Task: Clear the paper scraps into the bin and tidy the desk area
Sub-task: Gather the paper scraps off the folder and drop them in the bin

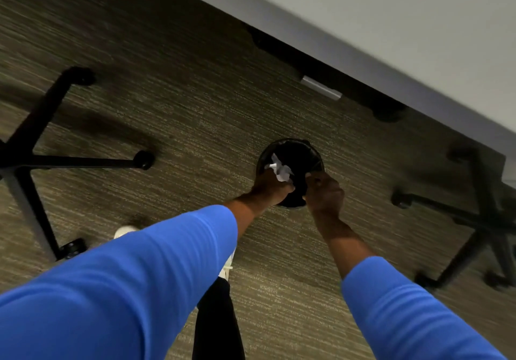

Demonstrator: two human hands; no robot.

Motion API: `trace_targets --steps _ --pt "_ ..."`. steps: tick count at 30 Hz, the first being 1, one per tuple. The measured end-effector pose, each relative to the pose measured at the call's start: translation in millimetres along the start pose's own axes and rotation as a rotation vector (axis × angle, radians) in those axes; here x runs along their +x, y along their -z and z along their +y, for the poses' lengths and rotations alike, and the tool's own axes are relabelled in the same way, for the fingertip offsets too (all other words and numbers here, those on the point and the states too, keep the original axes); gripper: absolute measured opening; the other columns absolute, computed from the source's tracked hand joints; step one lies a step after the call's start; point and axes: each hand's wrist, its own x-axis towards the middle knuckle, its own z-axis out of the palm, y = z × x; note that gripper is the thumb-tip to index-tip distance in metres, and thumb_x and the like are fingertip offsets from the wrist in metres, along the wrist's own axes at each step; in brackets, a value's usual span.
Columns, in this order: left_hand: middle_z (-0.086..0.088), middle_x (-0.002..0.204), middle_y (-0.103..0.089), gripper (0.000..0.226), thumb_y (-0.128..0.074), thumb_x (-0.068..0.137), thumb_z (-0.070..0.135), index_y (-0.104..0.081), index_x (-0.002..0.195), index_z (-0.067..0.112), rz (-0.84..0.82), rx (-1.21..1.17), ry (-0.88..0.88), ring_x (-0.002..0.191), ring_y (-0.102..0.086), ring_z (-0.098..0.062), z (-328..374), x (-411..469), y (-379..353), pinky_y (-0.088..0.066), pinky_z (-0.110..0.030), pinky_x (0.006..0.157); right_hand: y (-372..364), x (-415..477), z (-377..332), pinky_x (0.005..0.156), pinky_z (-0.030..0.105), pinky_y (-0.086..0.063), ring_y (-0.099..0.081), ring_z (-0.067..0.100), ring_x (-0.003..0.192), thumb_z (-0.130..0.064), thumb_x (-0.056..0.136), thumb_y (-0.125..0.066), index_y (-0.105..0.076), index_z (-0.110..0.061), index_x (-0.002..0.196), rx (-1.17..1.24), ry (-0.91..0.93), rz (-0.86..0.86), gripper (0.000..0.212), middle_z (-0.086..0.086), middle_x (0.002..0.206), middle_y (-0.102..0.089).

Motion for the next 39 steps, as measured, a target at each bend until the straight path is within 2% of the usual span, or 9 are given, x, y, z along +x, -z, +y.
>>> trace_targets --steps 3,6,9,14,19,22,28,31,39 --pt "-0.007 0.151 -0.062 0.074 -0.084 0.089 0.023 -0.051 0.155 0.017 -0.087 -0.058 -0.01 0.14 -0.058 -0.029 -6.7 -1.4 -0.4 -0.05 -0.045 0.116 -2.0 -6.5 2.8 0.094 0.039 -0.06 -0.075 0.036 0.109 -0.03 0.101 -0.067 -0.074 -0.013 0.127 -0.002 0.006 -0.016 0.033 0.02 0.118 -0.079" --pt "-0.006 0.146 -0.067 0.065 -0.082 0.09 0.02 -0.057 0.15 0.015 -0.183 -0.124 -0.044 0.137 -0.061 -0.028 -12.4 -5.5 1.6 -0.051 -0.047 0.116 -3.9 -16.1 3.2 0.089 0.033 -0.053 -0.074 0.037 0.111 -0.028 0.098 -0.071 -0.073 -0.011 0.127 0.001 -0.01 -0.004 0.034 0.02 0.119 -0.078" --pt "-0.011 0.118 -0.078 0.03 -0.079 0.092 0.028 -0.076 0.112 0.006 -0.207 -0.03 -0.042 0.112 -0.07 -0.025 -17.1 -11.0 9.6 -0.057 -0.04 0.096 -5.1 -27.2 -1.1 0.084 0.03 -0.048 -0.073 0.037 0.109 -0.024 0.095 -0.073 -0.074 -0.011 0.124 0.007 -0.04 -0.015 0.031 0.018 0.116 -0.078" --pt "-0.009 0.092 -0.082 0.026 -0.082 0.086 0.036 -0.081 0.085 0.01 -0.06 0.034 -0.018 0.084 -0.074 -0.021 -26.8 -31.7 34.2 -0.059 -0.036 0.078 -9.1 -53.4 -21.5 0.09 0.04 -0.055 -0.073 0.038 0.108 -0.011 0.093 -0.071 -0.076 -0.005 0.114 -0.006 -0.005 -0.054 0.022 0.019 0.114 -0.079" --pt "-0.01 0.117 -0.082 0.031 -0.079 0.091 0.04 -0.084 0.107 0.013 0.05 0.284 -0.052 0.114 -0.075 -0.026 -37.3 -52.2 78.2 -0.058 -0.034 0.096 -21.8 -84.9 -64.2 0.098 0.044 -0.054 -0.073 0.043 0.112 -0.01 0.094 -0.073 -0.076 0.001 0.11 0.071 0.036 -0.077 0.02 0.024 0.115 -0.078" --pt "-0.012 0.123 -0.079 0.036 -0.069 0.097 0.042 -0.08 0.113 0.012 0.148 0.357 -0.026 0.117 -0.073 -0.029 -46.9 -68.8 110.9 -0.057 -0.032 0.097 -30.9 -105.8 -94.1 0.095 0.037 -0.054 -0.073 0.037 0.115 -0.023 0.099 -0.069 -0.077 -0.01 0.118 -0.006 0.036 -0.145 0.024 0.018 0.121 -0.078" --pt "-0.008 0.116 -0.08 0.029 -0.068 0.097 0.035 -0.079 0.112 0.011 0.248 0.283 0.067 0.113 -0.074 -0.028 -74.8 -107.2 189.5 -0.058 -0.035 0.096 -53.5 -151.2 -146.0 0.093 0.027 -0.047 -0.066 0.034 0.122 -0.009 0.103 -0.061 -0.068 -0.005 0.131 0.011 0.052 -0.449 0.03 0.017 0.13 -0.071" --pt "-0.004 0.106 -0.082 0.018 -0.075 0.094 0.032 -0.079 0.099 0.015 0.321 0.158 0.122 0.106 -0.075 -0.022 -91.5 -126.7 233.2 -0.059 -0.034 0.097 -71.2 -178.1 -175.2 0.08 0.029 -0.04 -0.069 0.032 0.107 -0.02 0.104 -0.06 -0.074 -0.003 0.119 -0.035 0.032 -0.442 0.027 0.02 0.119 -0.076" --pt "0.013 0.077 -0.068 0.028 -0.076 0.093 0.034 -0.062 0.069 0.029 0.538 0.043 0.159 0.088 -0.073 -0.016 -133.2 -202.8 353.5 -0.055 -0.026 0.083 -110.9 -251.4 -265.8 0.081 0.043 -0.063 -0.078 0.026 0.08 -0.013 0.096 -0.071 -0.078 -0.021 0.101 0.101 0.311 -0.425 0.012 0.004 0.082 -0.081"
